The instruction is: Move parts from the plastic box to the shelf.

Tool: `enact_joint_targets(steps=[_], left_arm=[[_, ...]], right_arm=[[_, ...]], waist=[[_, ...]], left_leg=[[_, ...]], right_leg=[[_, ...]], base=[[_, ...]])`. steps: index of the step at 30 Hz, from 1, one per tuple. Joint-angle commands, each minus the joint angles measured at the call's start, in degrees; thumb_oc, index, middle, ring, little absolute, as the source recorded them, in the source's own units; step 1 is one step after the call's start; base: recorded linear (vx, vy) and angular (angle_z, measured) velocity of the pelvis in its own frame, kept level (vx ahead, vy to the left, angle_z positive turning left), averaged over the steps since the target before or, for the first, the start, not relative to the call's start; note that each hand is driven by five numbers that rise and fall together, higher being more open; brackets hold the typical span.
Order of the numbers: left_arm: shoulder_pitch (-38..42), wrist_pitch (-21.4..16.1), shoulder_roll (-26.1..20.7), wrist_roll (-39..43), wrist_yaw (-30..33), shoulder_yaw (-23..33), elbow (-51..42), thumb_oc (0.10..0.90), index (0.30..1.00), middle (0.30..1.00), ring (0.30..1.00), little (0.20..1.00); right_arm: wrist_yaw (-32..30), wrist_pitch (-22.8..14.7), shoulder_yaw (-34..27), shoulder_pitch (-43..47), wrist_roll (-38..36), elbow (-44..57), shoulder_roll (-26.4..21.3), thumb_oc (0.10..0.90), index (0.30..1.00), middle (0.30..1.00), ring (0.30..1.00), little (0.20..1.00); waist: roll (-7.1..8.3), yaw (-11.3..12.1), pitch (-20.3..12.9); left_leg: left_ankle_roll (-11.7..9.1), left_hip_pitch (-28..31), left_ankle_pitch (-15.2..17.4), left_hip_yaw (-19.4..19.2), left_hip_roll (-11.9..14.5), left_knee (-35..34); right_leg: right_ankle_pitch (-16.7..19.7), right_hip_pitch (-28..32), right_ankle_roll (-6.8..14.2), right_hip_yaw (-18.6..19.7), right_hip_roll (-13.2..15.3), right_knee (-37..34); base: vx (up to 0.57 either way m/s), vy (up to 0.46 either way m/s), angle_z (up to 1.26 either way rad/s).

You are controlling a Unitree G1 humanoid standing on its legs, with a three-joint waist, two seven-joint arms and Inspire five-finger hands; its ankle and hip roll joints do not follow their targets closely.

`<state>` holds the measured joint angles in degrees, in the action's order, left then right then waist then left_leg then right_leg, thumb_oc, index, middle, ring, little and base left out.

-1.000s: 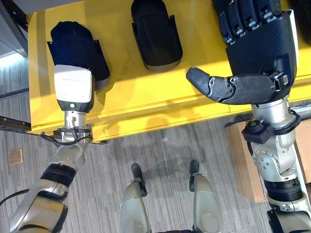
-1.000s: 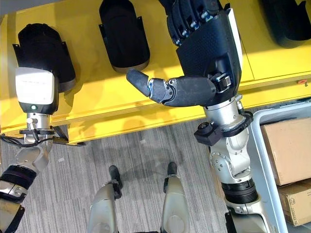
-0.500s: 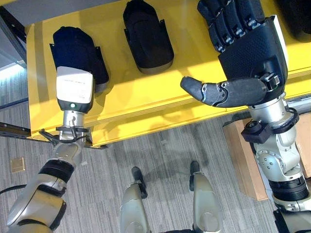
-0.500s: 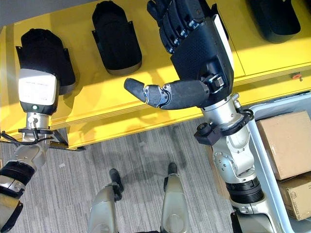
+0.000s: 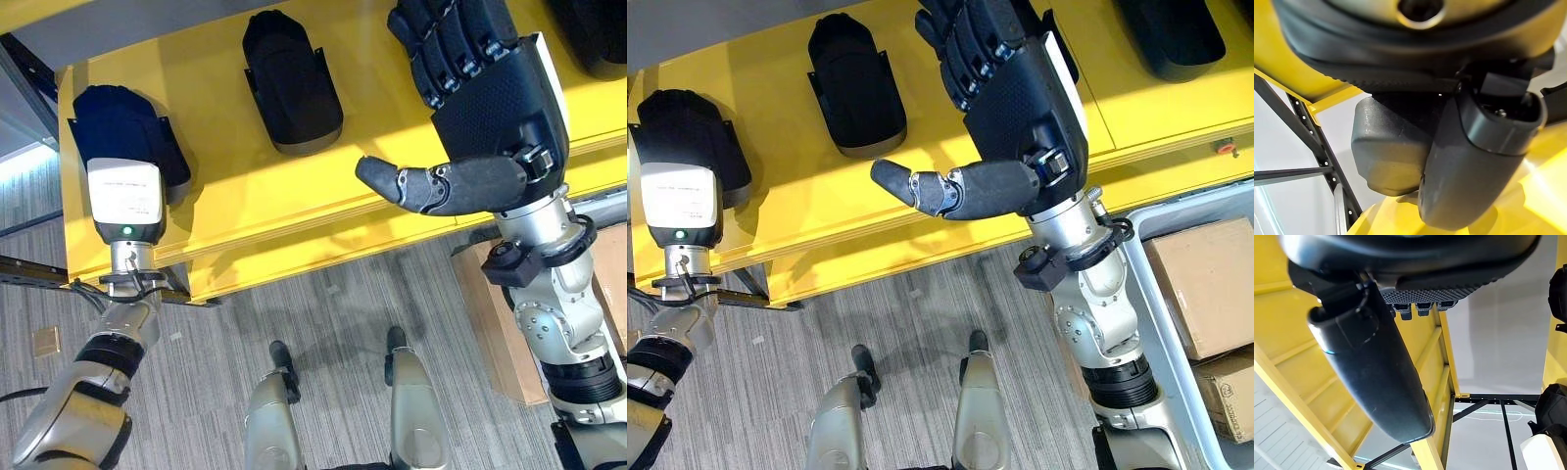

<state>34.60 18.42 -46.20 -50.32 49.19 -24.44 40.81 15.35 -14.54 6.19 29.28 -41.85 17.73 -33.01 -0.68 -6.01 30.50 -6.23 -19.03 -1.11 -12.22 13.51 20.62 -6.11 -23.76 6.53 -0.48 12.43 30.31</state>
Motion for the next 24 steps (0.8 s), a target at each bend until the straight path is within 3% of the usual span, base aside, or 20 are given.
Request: enact_joint_targets(steps=[1, 8, 16, 24], left_arm=[[2.2, 4.1, -5.6, -3.7, 3.3, 5.8, 0.4, 0.400, 0.300, 0.300, 0.300, 0.300], [2.3, 3.3, -7.6, -4.2, 3.4, 5.1, 4.1, 0.400, 0.300, 0.300, 0.300, 0.300], [3.9, 0.0, -10.8, -5.9, 3.9, 3.2, 5.6, 0.400, 0.300, 0.300, 0.300, 0.300], [7.0, -0.9, -16.8, -6.4, 2.5, -0.1, 5.5, 0.400, 0.300, 0.300, 0.300, 0.300]], right_arm=[[-0.3, -5.0, -3.1, 5.6, -2.1, 7.4, 0.1, 0.900, 1.000, 1.000, 1.000, 1.000], [-0.5, -3.9, -2.4, 6.3, -1.9, 7.2, -1.7, 0.900, 1.000, 1.000, 1.000, 1.000], [-1.4, -5.6, -2.4, 5.1, -1.9, 7.5, -3.4, 0.900, 1.000, 1.000, 1.000, 1.000], [-1.8, -8.5, -2.9, 3.3, -2.0, 8.4, -3.5, 0.900, 1.000, 1.000, 1.000, 1.000]], waist=[[-1.29, -0.2, -6.5], [-1.84, -0.8, -6.6], [-1.54, -1.8, -6.4], [0.22, -3.1, -5.3]], left_leg=[[0.8, 0.1, 0.6, 3.9, -1.2, -1.4], [0.9, 0.7, 1.2, 3.5, -1.8, -1.1], [2.3, 0.2, 3.9, 2.8, -3.2, 1.5], [5.2, -0.4, 11.5, -4.2, -2.6, 9.8]], right_leg=[[-4.0, 2.3, -1.6, -2.5, 0.0, 2.2], [-3.7, 2.7, -1.6, -1.9, 0.3, 1.4], [-1.4, 3.4, -0.6, -0.2, 1.0, -1.8], [6.0, 5.2, 2.5, 1.4, 5.1, -9.8]], base=[[0.00, 0.000, 0.00], [0.04, 0.078, -0.02], [0.03, 0.095, -0.04], [0.05, 0.177, -0.23]])
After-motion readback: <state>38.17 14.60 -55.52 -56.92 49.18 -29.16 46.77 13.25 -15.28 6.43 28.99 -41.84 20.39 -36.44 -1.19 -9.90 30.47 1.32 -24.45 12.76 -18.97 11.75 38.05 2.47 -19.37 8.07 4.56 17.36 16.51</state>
